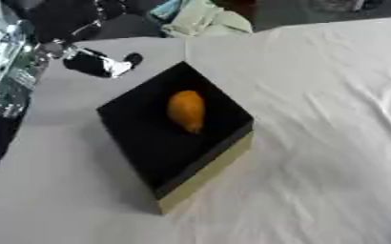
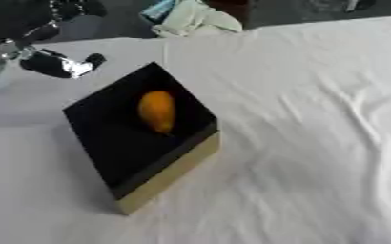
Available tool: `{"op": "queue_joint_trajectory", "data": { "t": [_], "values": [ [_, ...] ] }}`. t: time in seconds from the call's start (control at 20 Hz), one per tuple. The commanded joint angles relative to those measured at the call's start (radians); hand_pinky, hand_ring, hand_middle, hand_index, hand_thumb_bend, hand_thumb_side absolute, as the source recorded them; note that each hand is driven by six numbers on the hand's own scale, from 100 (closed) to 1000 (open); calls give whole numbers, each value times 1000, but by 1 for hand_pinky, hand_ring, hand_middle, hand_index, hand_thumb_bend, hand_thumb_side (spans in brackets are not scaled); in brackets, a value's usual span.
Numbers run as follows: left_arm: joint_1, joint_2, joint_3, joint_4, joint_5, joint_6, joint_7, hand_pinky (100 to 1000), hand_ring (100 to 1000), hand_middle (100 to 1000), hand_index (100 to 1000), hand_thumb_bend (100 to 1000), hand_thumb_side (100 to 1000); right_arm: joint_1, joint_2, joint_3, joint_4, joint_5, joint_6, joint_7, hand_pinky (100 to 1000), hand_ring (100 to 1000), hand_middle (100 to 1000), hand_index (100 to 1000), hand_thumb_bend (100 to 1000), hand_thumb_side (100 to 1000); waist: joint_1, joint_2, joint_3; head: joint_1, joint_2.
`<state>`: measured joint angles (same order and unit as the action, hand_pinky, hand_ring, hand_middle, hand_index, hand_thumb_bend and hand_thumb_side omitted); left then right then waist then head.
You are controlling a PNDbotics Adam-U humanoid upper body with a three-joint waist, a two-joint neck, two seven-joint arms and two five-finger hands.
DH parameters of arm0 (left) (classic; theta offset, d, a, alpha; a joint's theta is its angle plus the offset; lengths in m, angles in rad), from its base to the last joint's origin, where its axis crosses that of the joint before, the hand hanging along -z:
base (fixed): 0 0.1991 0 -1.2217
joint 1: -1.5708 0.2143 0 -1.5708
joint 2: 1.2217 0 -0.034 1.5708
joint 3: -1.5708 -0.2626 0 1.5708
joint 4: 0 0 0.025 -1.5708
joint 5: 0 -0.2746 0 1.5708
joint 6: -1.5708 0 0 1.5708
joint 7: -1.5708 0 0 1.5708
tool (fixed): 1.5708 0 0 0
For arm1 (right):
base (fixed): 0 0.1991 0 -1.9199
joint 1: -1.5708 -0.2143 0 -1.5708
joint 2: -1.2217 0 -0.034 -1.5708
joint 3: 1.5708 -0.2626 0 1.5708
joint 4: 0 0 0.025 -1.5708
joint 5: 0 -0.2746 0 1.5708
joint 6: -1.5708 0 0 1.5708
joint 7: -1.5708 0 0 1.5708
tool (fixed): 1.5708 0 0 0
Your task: Pick up objects on the table and place them in the box.
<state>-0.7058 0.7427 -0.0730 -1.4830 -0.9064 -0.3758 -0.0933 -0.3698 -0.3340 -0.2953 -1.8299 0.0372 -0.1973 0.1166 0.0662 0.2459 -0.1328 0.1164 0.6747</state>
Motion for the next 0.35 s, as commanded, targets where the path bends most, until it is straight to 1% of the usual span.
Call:
{"op": "queue_joint_trajectory", "data": {
  "t": [0.05,0.2,0.25,0.35],
  "values": [
    [19,102,56,2,15,30,44,564,754,809,869,177,730,-15,-33,-8,-21,6,-2,-7,688,565,589,821,100,820,-4,-21,2,-6,-15],
    [66,148,101,50,23,61,85,558,748,805,864,212,727,-15,-36,-10,-19,8,-3,-10,688,565,589,821,100,821,-5,-19,6,-8,-18],
    [79,159,118,68,27,73,98,558,746,802,859,227,690,-15,-38,-11,-18,8,-3,-11,688,565,589,821,100,822,-6,-18,7,-9,-19],
    [99,177,148,104,32,93,128,559,746,799,857,239,690,-15,-40,-13,-15,10,-4,-13,688,565,589,821,100,822,-7,-17,9,-9,-20]
  ]
}}
